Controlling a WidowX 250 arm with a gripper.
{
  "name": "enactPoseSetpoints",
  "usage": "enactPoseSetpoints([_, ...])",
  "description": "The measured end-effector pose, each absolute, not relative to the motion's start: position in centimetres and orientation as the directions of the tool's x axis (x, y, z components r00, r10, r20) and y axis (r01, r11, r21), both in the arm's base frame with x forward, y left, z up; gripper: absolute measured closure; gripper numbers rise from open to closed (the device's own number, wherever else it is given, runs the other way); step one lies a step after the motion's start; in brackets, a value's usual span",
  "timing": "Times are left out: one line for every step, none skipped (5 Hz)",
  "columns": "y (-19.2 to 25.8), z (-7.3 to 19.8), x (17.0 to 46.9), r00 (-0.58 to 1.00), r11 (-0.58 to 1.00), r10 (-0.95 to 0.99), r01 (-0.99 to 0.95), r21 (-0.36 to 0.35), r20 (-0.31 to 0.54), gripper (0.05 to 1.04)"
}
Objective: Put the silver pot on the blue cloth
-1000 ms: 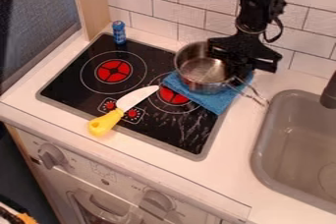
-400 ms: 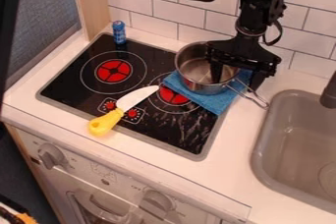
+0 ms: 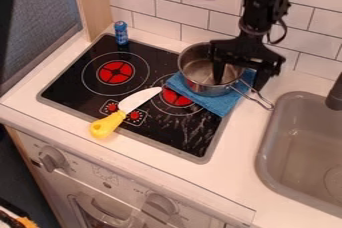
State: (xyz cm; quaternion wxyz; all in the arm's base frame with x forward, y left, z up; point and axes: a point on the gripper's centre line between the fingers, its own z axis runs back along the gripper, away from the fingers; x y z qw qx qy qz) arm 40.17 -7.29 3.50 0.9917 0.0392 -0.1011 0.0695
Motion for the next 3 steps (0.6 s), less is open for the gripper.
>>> enactPoseSetpoints([-6.9,6.3,39.8,0.952,0.985,0.143,-0.164,0.057,0.271,0.083])
enactPoseSetpoints([-6.5,9.3,39.0,0.928,0.983,0.153,-0.178,0.043,0.339,0.083])
enactPoseSetpoints([-6.2,12.0,37.8,0.888,0.978,0.2,-0.203,-0.04,0.415,0.083])
